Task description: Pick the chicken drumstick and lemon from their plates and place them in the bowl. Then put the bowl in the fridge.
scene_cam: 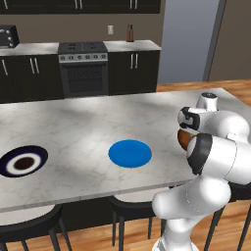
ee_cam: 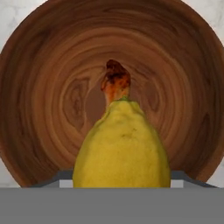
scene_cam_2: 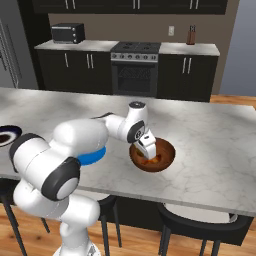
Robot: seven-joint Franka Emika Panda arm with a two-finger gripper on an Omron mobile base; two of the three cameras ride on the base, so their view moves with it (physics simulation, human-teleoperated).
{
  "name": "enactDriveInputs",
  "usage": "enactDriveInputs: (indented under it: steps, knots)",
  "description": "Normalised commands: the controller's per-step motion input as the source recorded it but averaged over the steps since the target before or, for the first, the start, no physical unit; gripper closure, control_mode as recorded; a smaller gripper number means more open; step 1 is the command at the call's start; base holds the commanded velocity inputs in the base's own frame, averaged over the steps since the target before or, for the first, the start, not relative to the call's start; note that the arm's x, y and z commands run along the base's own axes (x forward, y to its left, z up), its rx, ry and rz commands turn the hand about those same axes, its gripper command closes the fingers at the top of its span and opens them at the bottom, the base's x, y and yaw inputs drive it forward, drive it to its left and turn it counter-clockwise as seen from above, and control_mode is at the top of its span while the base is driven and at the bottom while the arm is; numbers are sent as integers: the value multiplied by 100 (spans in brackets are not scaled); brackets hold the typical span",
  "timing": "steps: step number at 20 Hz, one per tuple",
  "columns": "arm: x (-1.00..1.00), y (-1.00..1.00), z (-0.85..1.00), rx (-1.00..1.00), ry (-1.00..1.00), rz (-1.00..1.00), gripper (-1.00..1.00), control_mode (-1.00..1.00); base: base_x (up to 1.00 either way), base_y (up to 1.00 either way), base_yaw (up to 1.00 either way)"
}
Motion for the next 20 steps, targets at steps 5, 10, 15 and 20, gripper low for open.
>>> enactDriveInputs:
  steps: [5,10,15,20]
  knots:
    - [2,0,-16,0,0,0,-100,-100,0,0,0]
    - [1,0,-12,0,1,0,-100,-100,0,0,0]
    - [2,0,-6,0,1,0,-100,-100,0,0,0]
    - [0,-4,0,0,0,0,-100,-100,0,0,0]
